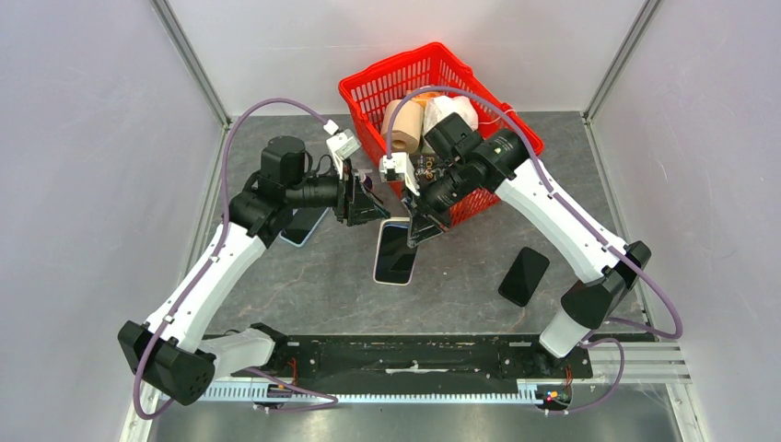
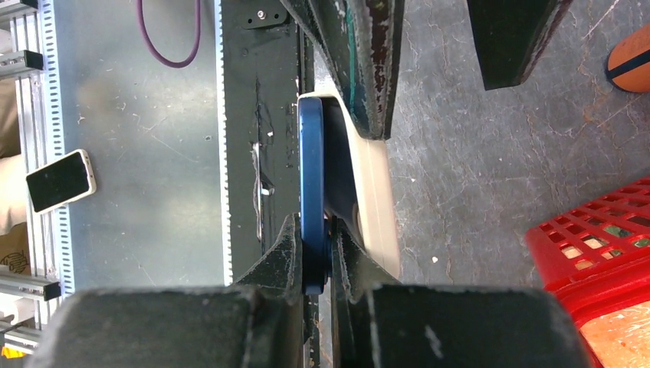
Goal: Take the phone out of the phone case
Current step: Remove the phone case from the phone.
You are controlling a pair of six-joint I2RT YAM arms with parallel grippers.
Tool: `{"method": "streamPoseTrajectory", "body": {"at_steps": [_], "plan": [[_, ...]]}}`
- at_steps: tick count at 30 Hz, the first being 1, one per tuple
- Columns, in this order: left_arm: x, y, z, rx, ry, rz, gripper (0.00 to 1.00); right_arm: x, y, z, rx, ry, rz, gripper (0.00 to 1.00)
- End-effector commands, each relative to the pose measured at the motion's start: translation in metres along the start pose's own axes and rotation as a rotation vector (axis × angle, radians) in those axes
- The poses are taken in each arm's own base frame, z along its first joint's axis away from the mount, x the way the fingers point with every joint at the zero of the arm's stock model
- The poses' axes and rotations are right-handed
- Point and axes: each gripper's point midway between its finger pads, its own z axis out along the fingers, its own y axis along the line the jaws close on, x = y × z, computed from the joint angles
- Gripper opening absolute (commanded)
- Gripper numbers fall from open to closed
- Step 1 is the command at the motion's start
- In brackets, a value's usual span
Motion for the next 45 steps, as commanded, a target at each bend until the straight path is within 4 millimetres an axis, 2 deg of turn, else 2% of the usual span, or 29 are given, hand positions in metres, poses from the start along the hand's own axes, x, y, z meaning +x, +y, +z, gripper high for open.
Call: {"method": "streamPoseTrajectory", "body": {"at_steps": [1, 12, 22, 34, 36, 38, 39, 40, 43, 45], "plan": [[-0.001, -0.012, 0.003, 0.065, -0.003, -0.008, 0.53, -0.025, 0.009, -0.011, 0.002, -0.078, -0.065, 0.04], [-0.003, -0.019, 0.001, 0.095, -0.008, 0.000, 0.53, -0.024, 0.008, -0.010, 0.007, -0.073, -0.059, 0.05], [0.010, -0.021, 0.005, 0.126, 0.021, -0.019, 0.53, -0.025, 0.007, -0.009, 0.013, -0.072, -0.062, 0.05], [0.037, -0.018, 0.019, 0.155, 0.071, -0.085, 0.54, -0.035, 0.004, -0.012, 0.041, -0.080, -0.079, 0.05], [0.038, -0.018, 0.021, 0.165, 0.070, -0.102, 0.46, -0.034, 0.004, -0.012, 0.041, -0.079, -0.076, 0.05], [0.036, -0.017, 0.023, 0.171, 0.066, -0.111, 0.25, -0.034, 0.004, -0.011, 0.039, -0.077, -0.073, 0.05], [0.035, -0.016, 0.024, 0.168, 0.062, -0.112, 0.11, -0.033, 0.004, -0.010, 0.037, -0.074, -0.071, 0.05], [0.034, -0.013, 0.024, 0.154, 0.058, -0.113, 0.03, -0.032, 0.004, -0.010, 0.038, -0.073, -0.073, 0.05], [0.030, -0.001, 0.024, 0.089, 0.039, -0.113, 0.02, -0.029, 0.005, -0.013, 0.052, -0.069, -0.078, 0.04], [0.028, 0.017, 0.022, 0.003, 0.019, -0.125, 0.02, -0.029, 0.007, -0.018, 0.068, -0.073, -0.086, 0.02]]}}
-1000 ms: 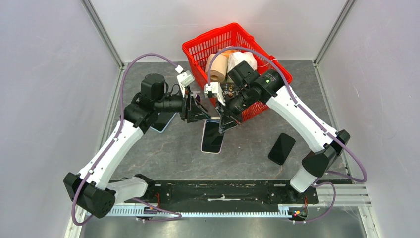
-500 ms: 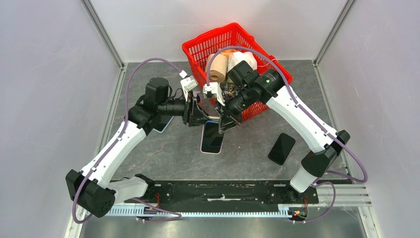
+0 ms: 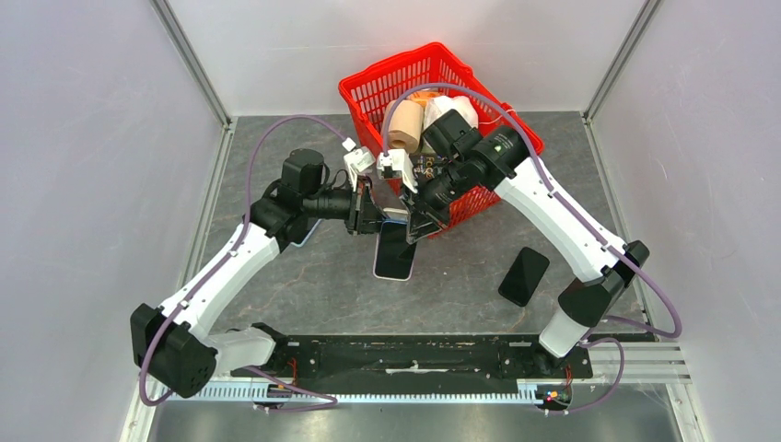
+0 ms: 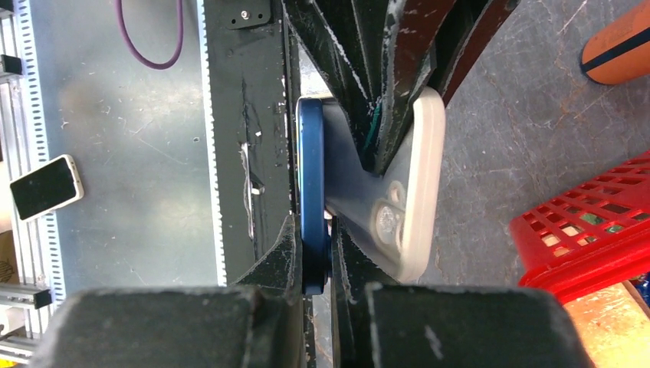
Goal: Take the phone out of the phone case
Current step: Remove the phone case from the phone.
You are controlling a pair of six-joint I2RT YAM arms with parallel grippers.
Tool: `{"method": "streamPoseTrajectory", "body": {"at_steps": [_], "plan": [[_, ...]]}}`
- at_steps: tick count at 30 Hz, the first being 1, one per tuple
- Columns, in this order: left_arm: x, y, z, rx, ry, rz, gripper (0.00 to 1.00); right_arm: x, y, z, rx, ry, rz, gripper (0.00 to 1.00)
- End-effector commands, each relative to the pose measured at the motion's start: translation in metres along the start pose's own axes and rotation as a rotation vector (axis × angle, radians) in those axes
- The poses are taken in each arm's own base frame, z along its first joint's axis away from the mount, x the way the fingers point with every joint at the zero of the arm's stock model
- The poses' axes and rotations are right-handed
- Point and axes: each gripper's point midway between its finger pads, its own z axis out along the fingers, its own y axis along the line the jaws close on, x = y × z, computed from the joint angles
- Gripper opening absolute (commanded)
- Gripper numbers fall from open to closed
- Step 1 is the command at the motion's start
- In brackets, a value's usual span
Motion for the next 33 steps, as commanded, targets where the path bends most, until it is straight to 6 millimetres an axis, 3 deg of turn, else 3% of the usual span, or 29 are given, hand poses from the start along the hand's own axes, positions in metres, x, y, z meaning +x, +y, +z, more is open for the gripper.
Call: {"method": "streamPoseTrajectory", "body": {"at_steps": [1, 5, 11, 19, 25, 33], "plan": [[-0.018, 0.029, -0.008, -0.151, -0.079, -0.030, 0.02, -0.023, 0.009, -0.019, 0.042, -0.096, -0.091, 0.02], [-0.024, 0.064, -0.026, -0.302, -0.127, -0.094, 0.02, -0.023, 0.014, -0.033, 0.074, -0.117, -0.108, 0.00], [-0.016, 0.081, -0.046, -0.382, -0.123, -0.109, 0.02, -0.023, 0.013, -0.052, 0.104, -0.173, -0.093, 0.00], [0.037, 0.107, -0.067, -0.500, 0.112, -0.119, 0.02, -0.019, 0.003, -0.066, 0.160, -0.206, -0.056, 0.00], [0.062, 0.128, -0.096, -0.602, 0.295, -0.030, 0.02, -0.012, -0.006, -0.071, 0.204, -0.207, -0.032, 0.00], [0.114, 0.147, -0.124, -0.561, 0.571, -0.016, 0.02, -0.009, -0.010, -0.074, 0.217, -0.221, -0.016, 0.00]]}}
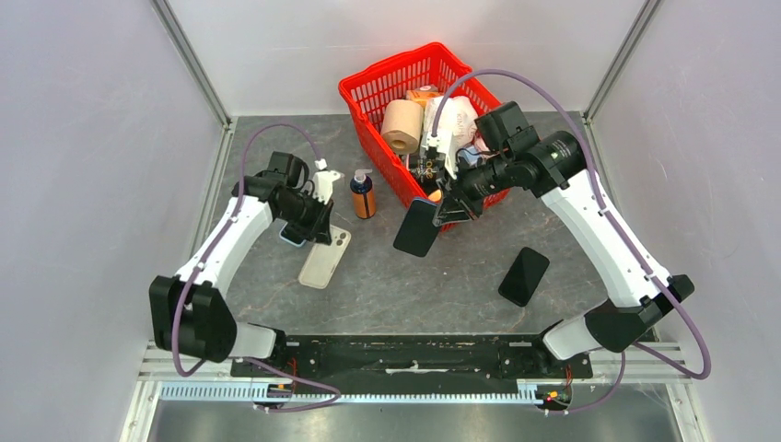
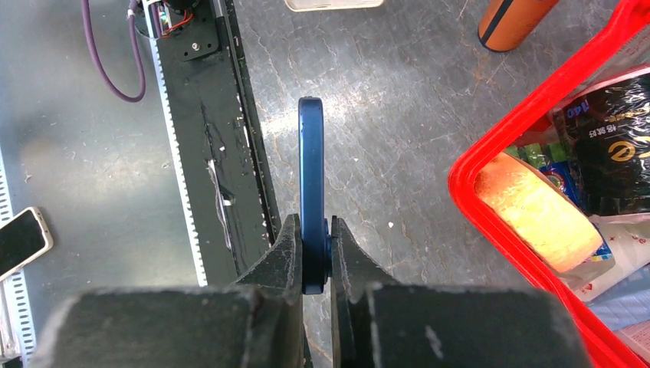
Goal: Take the phone out of the phone case
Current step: Remove the phone case from the phone, then place the phone case at the center of the board.
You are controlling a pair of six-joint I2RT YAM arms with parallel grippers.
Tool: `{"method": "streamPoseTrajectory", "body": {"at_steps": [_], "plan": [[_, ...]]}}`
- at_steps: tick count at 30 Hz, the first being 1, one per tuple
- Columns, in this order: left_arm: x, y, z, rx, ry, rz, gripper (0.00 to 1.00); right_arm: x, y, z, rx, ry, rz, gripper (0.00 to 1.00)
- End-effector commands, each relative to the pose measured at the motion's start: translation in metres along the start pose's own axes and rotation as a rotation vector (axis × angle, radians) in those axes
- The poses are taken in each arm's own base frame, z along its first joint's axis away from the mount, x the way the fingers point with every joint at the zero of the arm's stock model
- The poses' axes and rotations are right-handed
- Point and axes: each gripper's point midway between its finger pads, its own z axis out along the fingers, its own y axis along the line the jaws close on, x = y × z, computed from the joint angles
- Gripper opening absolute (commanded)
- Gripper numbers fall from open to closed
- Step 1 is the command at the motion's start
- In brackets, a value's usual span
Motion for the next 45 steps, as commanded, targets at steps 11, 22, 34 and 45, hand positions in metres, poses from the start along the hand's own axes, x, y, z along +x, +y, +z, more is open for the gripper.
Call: {"method": "streamPoseTrajectory", "body": {"at_steps": [11, 22, 34, 45], "plan": [[0.043, 0.025, -0.011, 0.089, 0.186, 0.145, 0.02, -0.016, 0.000, -0.012, 0.036, -0.095, -0.036, 0.00], [0.053, 0.052, 0.002, 0.107, 0.195, 0.014, 0.02, -0.008, -0.004, -0.007, 0.042, -0.080, -0.027, 0.02], [0.090, 0.053, 0.028, 0.231, 0.361, -0.061, 0.03, -0.008, -0.006, -0.001, 0.020, -0.073, -0.010, 0.04], [0.099, 0.078, 0.049, 0.145, 0.398, -0.082, 0.18, -0.007, -0.005, 0.000, 0.017, -0.068, -0.005, 0.08]]}}
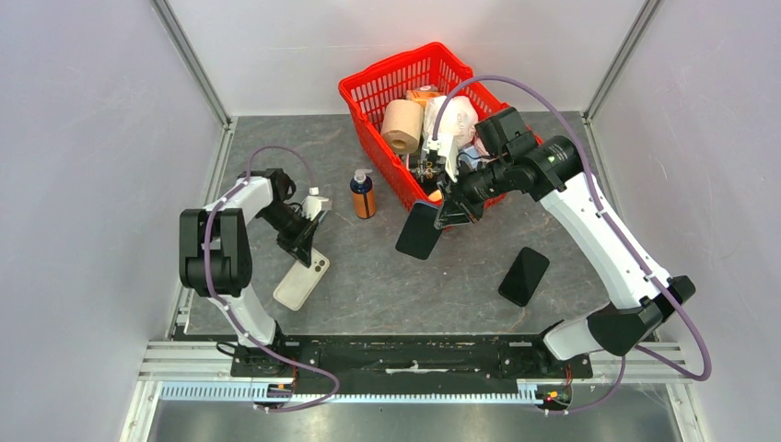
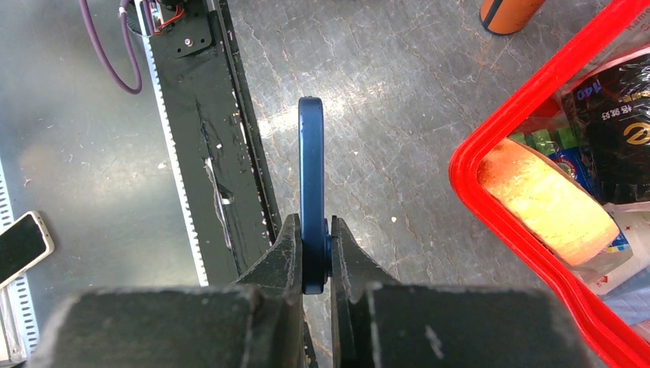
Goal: Take the phone out of the phone case
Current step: Place the phone case at the center of the board, then place the phone at the center of the board.
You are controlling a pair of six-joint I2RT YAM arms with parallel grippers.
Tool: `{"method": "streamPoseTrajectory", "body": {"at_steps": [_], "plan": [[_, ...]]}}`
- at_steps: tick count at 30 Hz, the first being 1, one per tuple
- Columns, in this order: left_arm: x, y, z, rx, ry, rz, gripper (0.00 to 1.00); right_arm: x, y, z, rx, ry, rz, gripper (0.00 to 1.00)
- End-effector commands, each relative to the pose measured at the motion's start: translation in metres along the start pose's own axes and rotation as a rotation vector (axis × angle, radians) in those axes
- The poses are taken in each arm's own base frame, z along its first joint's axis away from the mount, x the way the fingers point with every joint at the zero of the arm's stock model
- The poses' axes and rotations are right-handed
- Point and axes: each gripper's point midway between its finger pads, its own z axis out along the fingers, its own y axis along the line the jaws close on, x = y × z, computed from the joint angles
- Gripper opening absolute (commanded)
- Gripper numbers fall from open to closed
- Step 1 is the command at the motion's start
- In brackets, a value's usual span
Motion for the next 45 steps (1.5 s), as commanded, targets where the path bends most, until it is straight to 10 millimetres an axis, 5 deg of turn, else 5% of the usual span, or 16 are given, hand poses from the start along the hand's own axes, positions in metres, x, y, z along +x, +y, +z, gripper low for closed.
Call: {"method": "streamPoseTrajectory", "body": {"at_steps": [1, 4, 8, 15, 18, 25, 31, 36, 45], "plan": [[-0.002, 0.014, 0.008, -0.029, 0.012, -0.005, 0.19, -0.019, 0.002, -0.005, 0.002, -0.075, -0.039, 0.08], [-0.002, 0.019, 0.010, -0.047, 0.022, -0.007, 0.29, -0.018, 0.002, -0.006, 0.004, -0.074, -0.041, 0.09], [-0.008, 0.024, 0.002, -0.097, -0.002, 0.004, 0.58, -0.017, 0.001, -0.006, 0.008, -0.073, -0.041, 0.11], [-0.041, 0.016, -0.046, -0.204, -0.164, 0.074, 0.66, -0.021, 0.003, -0.003, -0.014, -0.081, -0.020, 0.14], [-0.059, -0.016, -0.074, -0.166, -0.313, 0.137, 0.68, -0.022, 0.003, -0.001, -0.023, -0.088, -0.014, 0.14], [-0.099, -0.160, -0.141, 0.043, -0.697, 0.444, 0.72, -0.031, 0.013, 0.011, -0.141, -0.116, 0.024, 0.01], [-0.119, -0.253, -0.175, 0.175, -0.921, 0.593, 0.87, -0.037, 0.024, 0.021, -0.209, -0.099, 0.011, 0.00], [-0.130, -0.277, -0.162, 0.279, -0.859, 0.578, 0.87, -0.044, 0.032, 0.023, -0.264, -0.104, 0.008, 0.00], [-0.127, -0.286, -0.133, 0.348, -0.810, 0.587, 0.82, -0.050, 0.038, 0.025, -0.312, -0.115, 0.011, 0.00]]}}
